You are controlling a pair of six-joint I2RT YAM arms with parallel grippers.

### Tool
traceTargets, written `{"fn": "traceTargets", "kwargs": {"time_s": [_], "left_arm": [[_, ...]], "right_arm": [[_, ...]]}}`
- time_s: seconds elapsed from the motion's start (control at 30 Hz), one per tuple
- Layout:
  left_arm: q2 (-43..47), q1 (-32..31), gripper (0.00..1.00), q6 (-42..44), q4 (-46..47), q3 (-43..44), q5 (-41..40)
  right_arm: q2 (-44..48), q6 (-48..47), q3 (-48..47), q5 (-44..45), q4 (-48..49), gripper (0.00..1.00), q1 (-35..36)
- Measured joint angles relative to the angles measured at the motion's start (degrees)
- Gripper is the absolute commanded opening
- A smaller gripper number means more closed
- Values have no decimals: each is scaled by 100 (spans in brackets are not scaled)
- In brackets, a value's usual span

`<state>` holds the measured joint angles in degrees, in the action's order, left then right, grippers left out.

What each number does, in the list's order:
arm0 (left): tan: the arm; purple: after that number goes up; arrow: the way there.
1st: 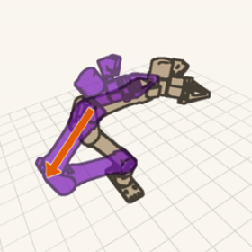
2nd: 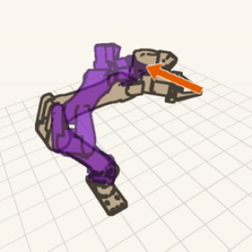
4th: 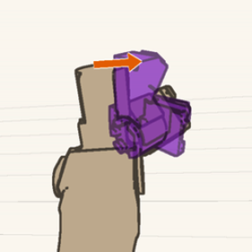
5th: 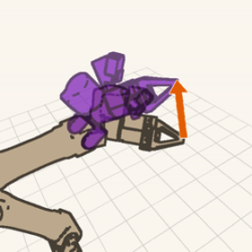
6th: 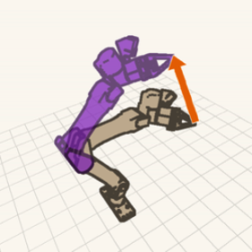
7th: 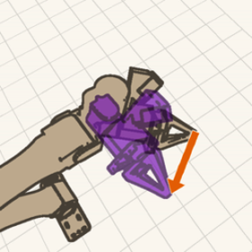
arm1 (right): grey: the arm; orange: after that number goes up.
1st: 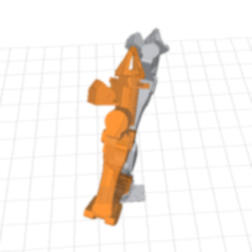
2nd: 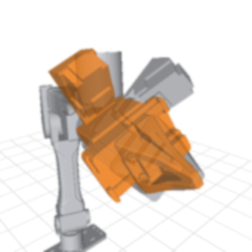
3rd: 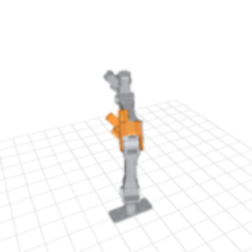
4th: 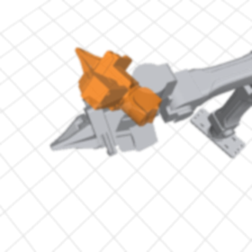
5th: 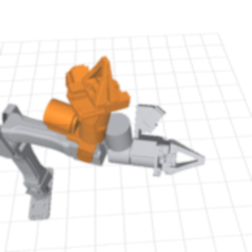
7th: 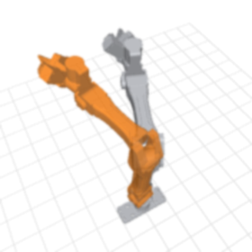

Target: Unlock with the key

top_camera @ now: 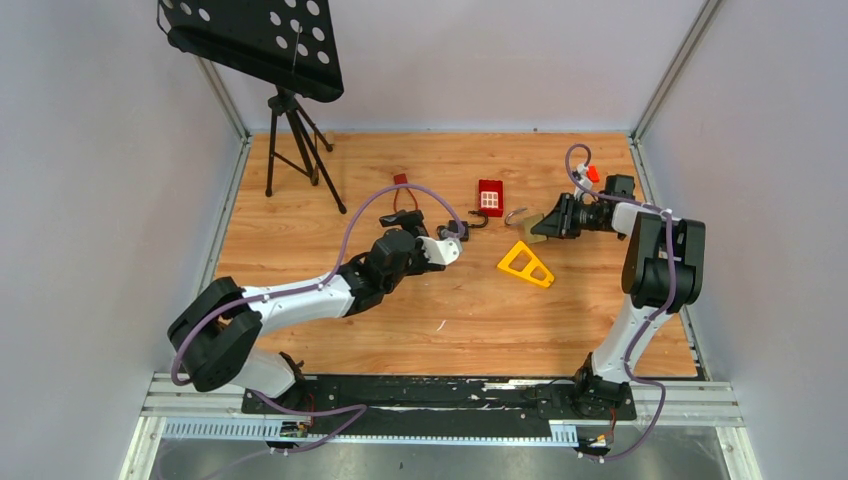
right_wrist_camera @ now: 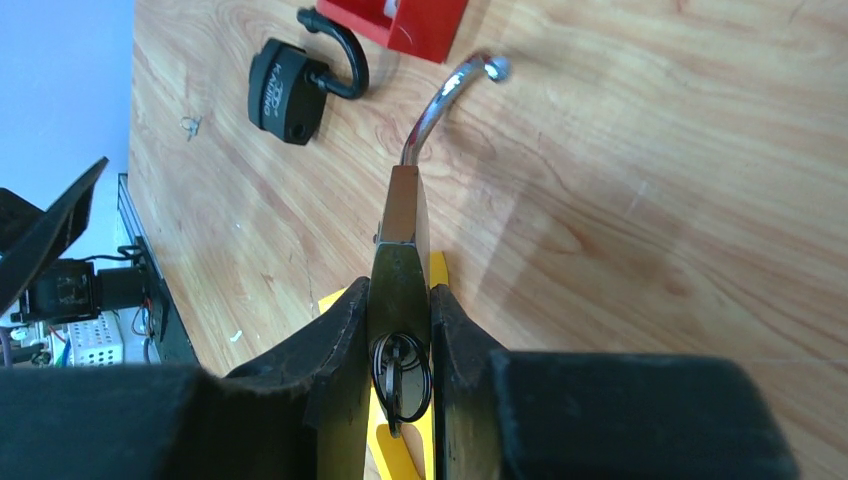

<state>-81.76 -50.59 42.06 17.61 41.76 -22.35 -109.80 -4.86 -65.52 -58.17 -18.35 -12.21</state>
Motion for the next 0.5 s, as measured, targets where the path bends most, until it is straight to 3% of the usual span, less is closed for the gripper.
{"fn": "traceTargets", "kwargs": {"time_s": [0.33, 0.5], "left_arm": [[76, 0, 100, -79, -238, 46, 28], [149, 0, 100, -181, -579, 197, 133]], "right_arm": [[-129, -232, -142, 138, -461, 0, -72], [-511, -229, -654, 151, -619, 11, -98]]}}
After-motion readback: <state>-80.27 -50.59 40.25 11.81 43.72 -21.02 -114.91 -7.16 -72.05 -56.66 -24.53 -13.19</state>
